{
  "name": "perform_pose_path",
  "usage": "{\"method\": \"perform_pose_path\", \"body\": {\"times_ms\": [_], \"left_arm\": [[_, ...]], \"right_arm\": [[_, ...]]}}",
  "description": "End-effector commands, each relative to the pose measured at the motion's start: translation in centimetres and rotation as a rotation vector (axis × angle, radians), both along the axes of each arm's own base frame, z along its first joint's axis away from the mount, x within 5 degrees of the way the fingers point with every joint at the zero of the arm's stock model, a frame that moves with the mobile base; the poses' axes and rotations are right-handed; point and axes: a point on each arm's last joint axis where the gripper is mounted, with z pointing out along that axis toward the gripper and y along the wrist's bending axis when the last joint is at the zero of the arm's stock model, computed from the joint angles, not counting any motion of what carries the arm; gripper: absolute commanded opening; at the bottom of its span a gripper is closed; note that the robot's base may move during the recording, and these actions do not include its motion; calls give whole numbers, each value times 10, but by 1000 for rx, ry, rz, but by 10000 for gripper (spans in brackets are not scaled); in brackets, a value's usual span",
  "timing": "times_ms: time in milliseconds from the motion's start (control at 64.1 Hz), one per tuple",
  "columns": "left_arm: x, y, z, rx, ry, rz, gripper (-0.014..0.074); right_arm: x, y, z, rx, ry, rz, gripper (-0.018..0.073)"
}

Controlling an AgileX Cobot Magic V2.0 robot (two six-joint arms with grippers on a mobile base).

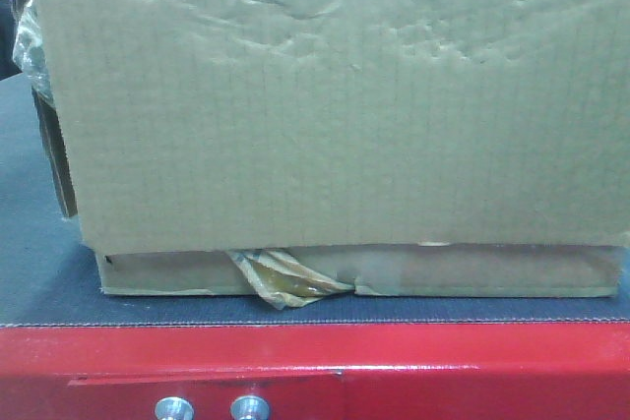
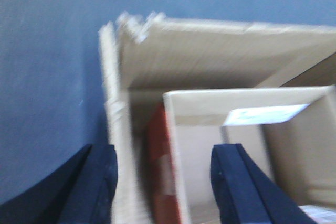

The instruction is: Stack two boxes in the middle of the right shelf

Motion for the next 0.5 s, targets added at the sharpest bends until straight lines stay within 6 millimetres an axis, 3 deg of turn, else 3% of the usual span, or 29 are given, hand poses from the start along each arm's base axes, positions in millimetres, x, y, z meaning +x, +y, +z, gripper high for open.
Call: {"method": "perform_pose_path", "body": {"times_ms": [0,187,484], "left_arm": [[2,1,-15,26,42,-9,311],[4,1,-49,86,148,-6,311],[3,4,-87,159,260,3,311]], "right_arm": [[0,0,2,-3,-24,-5,-163],[0,0,2,-3,-24,-5,-163],[0,0,2,-3,-24,-5,-163]]}}
